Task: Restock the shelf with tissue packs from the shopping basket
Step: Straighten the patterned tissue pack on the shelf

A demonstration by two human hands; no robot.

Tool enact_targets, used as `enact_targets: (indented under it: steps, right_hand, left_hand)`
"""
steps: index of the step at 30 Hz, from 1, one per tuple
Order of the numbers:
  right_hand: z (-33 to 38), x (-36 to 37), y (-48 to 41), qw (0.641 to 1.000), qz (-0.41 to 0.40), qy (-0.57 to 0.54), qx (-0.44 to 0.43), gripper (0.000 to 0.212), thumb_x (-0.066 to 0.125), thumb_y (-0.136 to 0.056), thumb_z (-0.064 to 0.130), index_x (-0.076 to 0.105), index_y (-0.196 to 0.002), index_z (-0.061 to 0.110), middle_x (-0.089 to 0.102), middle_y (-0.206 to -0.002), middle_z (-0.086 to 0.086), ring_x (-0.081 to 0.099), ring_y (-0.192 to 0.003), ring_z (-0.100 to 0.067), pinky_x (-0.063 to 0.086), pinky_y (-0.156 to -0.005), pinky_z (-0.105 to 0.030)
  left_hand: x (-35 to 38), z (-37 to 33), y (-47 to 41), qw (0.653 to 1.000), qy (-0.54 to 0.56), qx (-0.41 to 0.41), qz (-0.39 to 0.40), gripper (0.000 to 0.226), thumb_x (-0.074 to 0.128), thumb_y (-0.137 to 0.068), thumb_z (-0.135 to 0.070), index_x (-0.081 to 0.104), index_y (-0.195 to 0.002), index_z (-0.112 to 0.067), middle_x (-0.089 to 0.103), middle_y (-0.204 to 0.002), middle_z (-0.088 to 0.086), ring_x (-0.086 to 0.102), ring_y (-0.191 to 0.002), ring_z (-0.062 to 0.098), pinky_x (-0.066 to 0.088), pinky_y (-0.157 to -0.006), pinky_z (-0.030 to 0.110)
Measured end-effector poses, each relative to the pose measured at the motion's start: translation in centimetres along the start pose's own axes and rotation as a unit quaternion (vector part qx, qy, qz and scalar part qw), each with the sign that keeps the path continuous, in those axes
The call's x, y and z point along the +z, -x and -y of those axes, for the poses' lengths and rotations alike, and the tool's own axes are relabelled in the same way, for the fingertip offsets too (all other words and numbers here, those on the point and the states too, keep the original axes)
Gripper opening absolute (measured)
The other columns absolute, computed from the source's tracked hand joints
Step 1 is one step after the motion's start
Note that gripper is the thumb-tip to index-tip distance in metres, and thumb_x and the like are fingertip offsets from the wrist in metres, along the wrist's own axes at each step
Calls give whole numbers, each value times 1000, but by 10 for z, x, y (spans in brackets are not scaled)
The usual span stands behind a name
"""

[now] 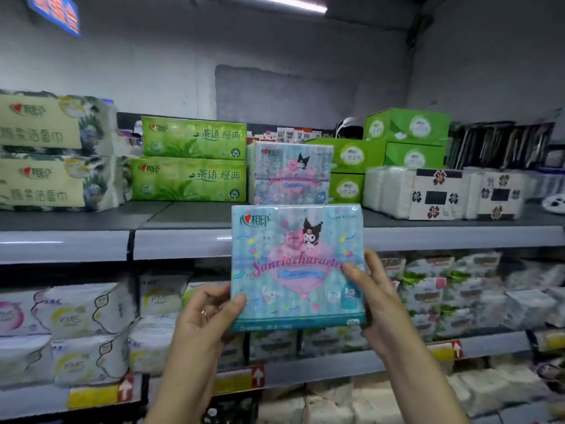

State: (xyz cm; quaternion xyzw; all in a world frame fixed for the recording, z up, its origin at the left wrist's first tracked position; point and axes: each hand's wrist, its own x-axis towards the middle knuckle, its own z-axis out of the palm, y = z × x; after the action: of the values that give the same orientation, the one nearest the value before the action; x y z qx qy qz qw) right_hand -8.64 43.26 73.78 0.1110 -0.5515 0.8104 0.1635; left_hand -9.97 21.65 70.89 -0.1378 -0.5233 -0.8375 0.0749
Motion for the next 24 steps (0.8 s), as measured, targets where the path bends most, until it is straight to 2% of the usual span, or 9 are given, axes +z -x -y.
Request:
enact_targets:
  steps: [2,3,7,12,15,17,20,22,24]
  right_hand:
    - [11,-15,-15,1000,14,2,1,66,90,-43,39,63,-102,25,74,-98,-3,72,-85,-21,59,-63,-35]
    - [17,-22,-22,1000,19,3,1,63,87,-45,38,63,-102,28,75,-96,-2,72,-84,-20,60,-63,-34]
    - [36,-39,-57,999,31,19,-13,52,75,-60,32,60,-109,23,75,-95,-1,72,-86,-19,59,-66,-32]
    - [48,-41,-101,998,36,18,-42,54,71,-69,27,57,-119,16,73,-103,-1,70,-90,-16,59,-72,-31]
    - [55,-37,-126,997,45,21,-57,29,67,-81,18,60,-109,20,74,-91,3,71,-80,-10,58,-68,-26]
    - [61,-33,-139,996,56,29,-71,20,64,-85,14,61,-104,20,73,-94,1,70,-81,-11,58,-67,-24]
    - [66,-29,-158,994,60,32,-81,21,64,-86,14,63,-106,18,72,-102,-4,70,-86,-17,59,-63,-25]
    - [66,-26,-171,995,63,32,-72,26,66,-84,16,63,-110,18,71,-108,-6,70,-95,-21,60,-75,-35]
    - [64,-26,-182,995,65,31,-66,31,67,-83,17,62,-113,16,71,-108,-4,70,-96,-21,60,-78,-36]
  left_hand:
    - [22,5,-6,1000,4,15,-4,19,73,-64,-26,61,-74,-16,72,-78,-4,67,-73,10,54,-62,29]
    - [32,6,-9,1000,-4,25,-6,16,68,-68,-22,58,-77,-13,72,-80,-3,67,-74,9,54,-60,27]
    - [62,3,-29,996,-31,74,-34,15,67,-69,-23,58,-77,-14,73,-82,-3,68,-76,8,52,-61,23]
    - [81,-12,-60,990,-86,104,-34,16,65,-72,-28,57,-79,-17,73,-84,-5,67,-77,9,52,-61,23]
    - [86,-31,-78,986,-120,114,-28,15,66,-75,-27,56,-80,-16,74,-84,-5,69,-82,12,55,-71,31]
    - [87,-44,-94,982,-138,128,-25,9,65,-83,-18,56,-81,-15,73,-78,-7,69,-79,9,57,-68,27]
    - [89,-55,-120,975,-171,138,-23,10,62,-87,-11,55,-81,-15,71,-71,-7,67,-74,6,56,-71,21]
    - [90,-57,-134,967,-205,154,-18,14,63,-87,-9,55,-78,-15,70,-66,-9,64,-66,-1,50,-64,12]
    - [89,-55,-147,962,-222,155,-14,15,63,-87,-8,56,-77,-15,71,-64,-12,64,-64,-4,50,-64,12]
